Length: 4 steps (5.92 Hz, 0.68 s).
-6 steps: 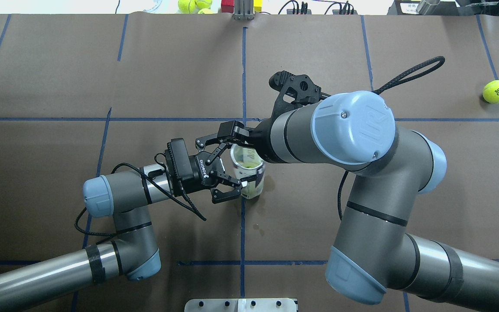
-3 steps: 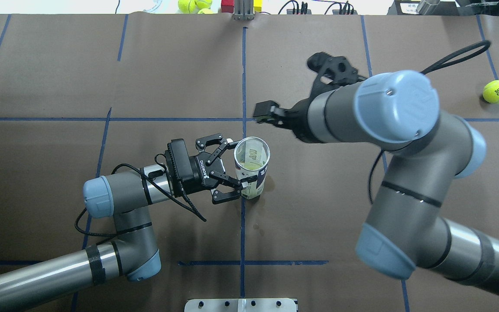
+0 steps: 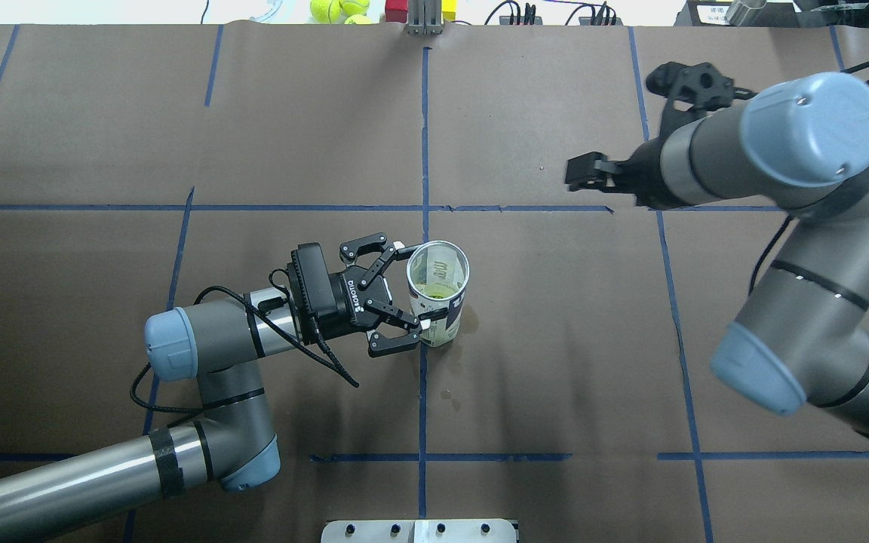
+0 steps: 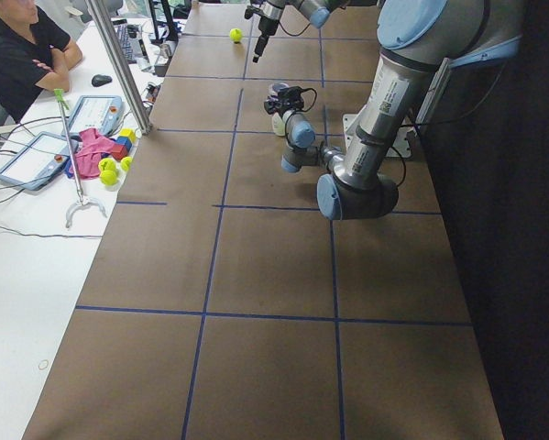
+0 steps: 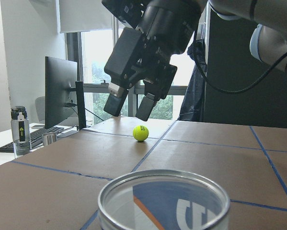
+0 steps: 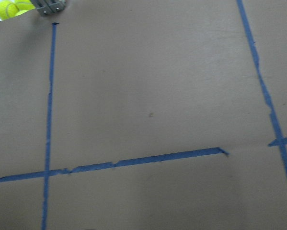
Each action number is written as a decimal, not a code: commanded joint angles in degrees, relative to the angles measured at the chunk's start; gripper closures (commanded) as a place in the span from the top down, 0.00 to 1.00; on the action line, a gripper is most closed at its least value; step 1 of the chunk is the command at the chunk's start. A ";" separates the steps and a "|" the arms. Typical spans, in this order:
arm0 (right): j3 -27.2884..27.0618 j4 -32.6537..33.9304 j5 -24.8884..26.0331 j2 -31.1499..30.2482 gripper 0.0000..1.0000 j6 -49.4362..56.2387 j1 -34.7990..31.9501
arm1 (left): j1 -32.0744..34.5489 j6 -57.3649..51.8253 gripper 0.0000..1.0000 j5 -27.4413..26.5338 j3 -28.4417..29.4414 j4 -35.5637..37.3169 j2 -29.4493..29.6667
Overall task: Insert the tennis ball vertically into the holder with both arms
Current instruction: 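Release the ball into the can and raise the right gripper, then move the right gripper to the second tennis ball farther away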
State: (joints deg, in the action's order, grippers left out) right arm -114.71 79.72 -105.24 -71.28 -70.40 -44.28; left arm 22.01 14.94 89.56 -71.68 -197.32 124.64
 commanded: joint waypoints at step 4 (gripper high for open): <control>17.29 -0.01 -8.32 -2.02 0.99 26.49 -14.66 | -1.80 0.00 0.99 0.00 -0.39 -0.09 0.08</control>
State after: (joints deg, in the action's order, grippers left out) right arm -101.34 79.72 -112.78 -73.38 -49.50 -55.92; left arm 20.27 14.94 89.56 -71.97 -197.40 124.68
